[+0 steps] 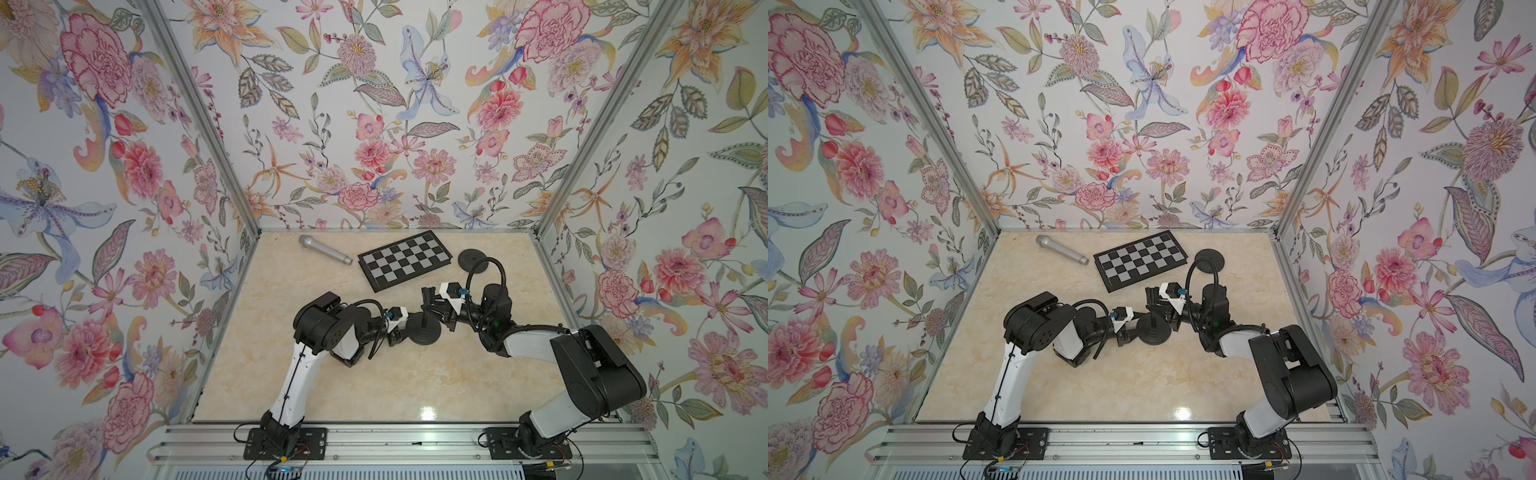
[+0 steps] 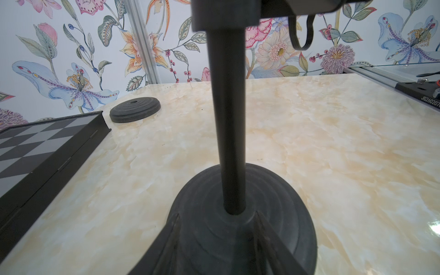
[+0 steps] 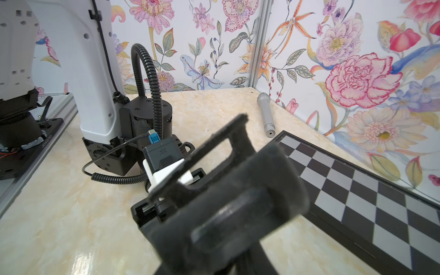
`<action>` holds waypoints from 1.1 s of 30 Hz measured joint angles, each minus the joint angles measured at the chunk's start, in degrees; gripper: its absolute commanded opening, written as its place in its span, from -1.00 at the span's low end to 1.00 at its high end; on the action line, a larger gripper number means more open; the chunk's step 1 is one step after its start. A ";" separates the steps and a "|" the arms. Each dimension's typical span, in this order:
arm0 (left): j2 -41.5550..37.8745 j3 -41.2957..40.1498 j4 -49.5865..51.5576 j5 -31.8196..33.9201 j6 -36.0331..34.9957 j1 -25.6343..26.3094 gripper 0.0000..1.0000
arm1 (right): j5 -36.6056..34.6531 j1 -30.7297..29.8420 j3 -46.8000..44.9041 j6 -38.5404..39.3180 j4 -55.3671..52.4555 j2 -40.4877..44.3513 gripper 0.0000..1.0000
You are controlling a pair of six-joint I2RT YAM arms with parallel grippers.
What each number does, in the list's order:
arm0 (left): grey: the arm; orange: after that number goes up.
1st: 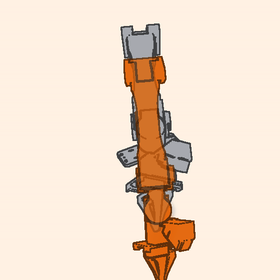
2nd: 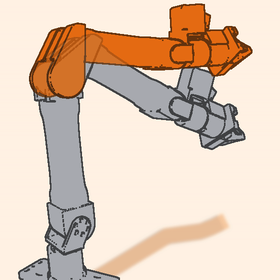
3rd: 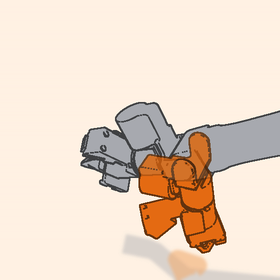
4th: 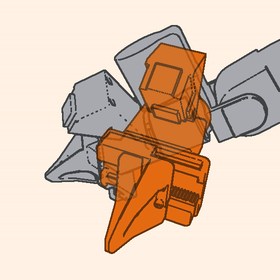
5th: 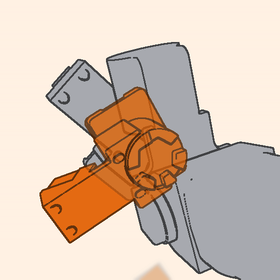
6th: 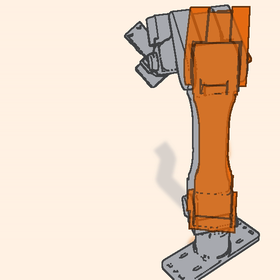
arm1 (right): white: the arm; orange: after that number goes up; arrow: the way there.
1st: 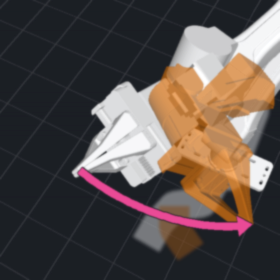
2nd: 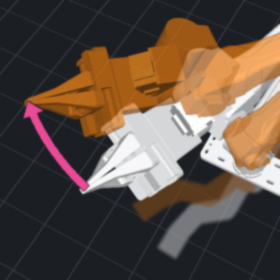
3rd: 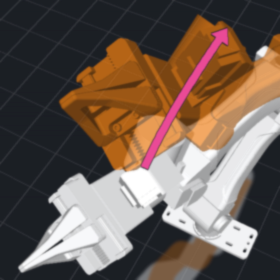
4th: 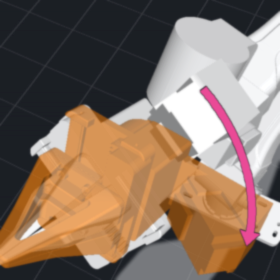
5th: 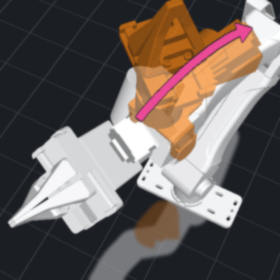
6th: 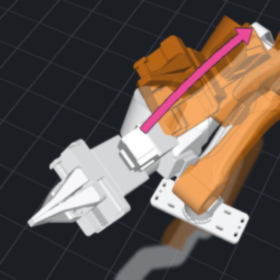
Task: Assemble a microphone stand
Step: Screw the microphone stand pole into the microphone stand base.
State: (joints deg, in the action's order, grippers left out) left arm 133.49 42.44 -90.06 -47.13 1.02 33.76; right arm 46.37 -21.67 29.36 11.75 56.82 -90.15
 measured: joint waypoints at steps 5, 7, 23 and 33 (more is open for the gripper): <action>0.02 0.37 0.57 0.50 0.00 0.00 -0.01 | -28.50 -10.75 -8.81 -5.55 15.21 0.98 -1.00; 0.02 0.35 0.52 0.48 0.02 -0.02 -0.01 | -45.53 -18.21 -9.46 -7.41 18.08 -0.02 -1.00; -0.09 0.11 0.57 0.90 -0.17 0.00 -0.02 | -61.07 -22.43 -13.20 -12.07 24.96 -2.12 0.08; -0.17 0.59 1.29 0.87 -0.22 0.15 -0.02 | -7.43 -1.68 -5.38 -0.09 -4.02 7.45 0.13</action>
State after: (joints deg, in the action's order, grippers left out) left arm 133.32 43.03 -88.77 -46.26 0.80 33.91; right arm 38.94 -23.35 23.99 11.66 52.80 -82.70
